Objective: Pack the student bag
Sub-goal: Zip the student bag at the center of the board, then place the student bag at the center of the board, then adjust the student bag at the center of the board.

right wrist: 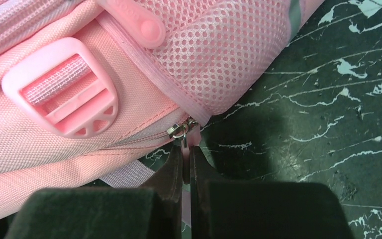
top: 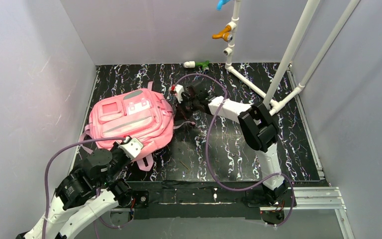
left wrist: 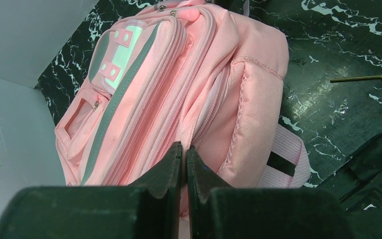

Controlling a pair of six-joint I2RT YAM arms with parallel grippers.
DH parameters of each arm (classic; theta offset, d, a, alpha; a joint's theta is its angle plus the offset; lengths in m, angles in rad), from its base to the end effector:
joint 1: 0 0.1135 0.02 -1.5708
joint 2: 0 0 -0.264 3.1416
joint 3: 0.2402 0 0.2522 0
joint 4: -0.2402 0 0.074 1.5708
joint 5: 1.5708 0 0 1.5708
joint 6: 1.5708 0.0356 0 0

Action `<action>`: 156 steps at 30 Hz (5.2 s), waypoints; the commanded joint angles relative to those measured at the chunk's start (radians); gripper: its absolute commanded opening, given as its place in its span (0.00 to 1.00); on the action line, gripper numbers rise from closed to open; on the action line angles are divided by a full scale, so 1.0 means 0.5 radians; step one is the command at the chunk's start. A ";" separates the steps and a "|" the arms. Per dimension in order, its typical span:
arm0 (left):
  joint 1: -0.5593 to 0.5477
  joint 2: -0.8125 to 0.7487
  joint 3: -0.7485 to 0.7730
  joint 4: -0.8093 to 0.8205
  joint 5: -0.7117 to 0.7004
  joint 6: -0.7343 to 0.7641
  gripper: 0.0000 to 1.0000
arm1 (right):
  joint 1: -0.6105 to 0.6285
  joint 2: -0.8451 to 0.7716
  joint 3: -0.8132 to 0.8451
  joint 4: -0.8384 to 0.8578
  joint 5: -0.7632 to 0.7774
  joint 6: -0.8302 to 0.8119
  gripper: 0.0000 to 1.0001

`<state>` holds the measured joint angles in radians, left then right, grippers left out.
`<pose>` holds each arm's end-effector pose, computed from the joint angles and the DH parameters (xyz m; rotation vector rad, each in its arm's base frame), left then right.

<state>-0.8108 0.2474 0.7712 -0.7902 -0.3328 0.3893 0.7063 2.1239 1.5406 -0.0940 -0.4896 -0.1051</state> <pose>0.0429 -0.0282 0.3243 0.8293 1.6226 0.0081 0.3530 0.3232 0.1872 -1.1516 1.9892 0.8683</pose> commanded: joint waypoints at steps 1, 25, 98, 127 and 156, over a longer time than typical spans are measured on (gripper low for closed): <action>0.022 0.059 0.251 0.210 -0.049 -0.016 0.00 | -0.051 0.054 0.129 -0.150 0.305 0.013 0.01; 0.202 1.192 0.515 0.115 -0.105 -1.216 0.90 | -0.005 -0.799 -0.676 0.676 -0.287 0.304 0.80; 1.134 1.455 -0.217 0.743 0.760 -2.286 0.92 | 0.112 -0.662 -0.568 -0.038 0.958 -0.517 0.01; 1.219 1.492 -0.210 0.934 0.852 -2.014 0.75 | 0.115 -0.792 -0.636 -0.145 0.922 -0.497 0.01; 1.050 2.525 0.066 1.856 0.957 -2.383 0.56 | 0.133 -1.020 -0.891 -0.228 1.022 -0.380 0.03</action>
<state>-0.2501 1.5650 0.9058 0.1963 0.1562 -0.7628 0.7288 1.6691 1.1336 -0.2810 0.1539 -0.3172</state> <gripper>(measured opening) 0.566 0.054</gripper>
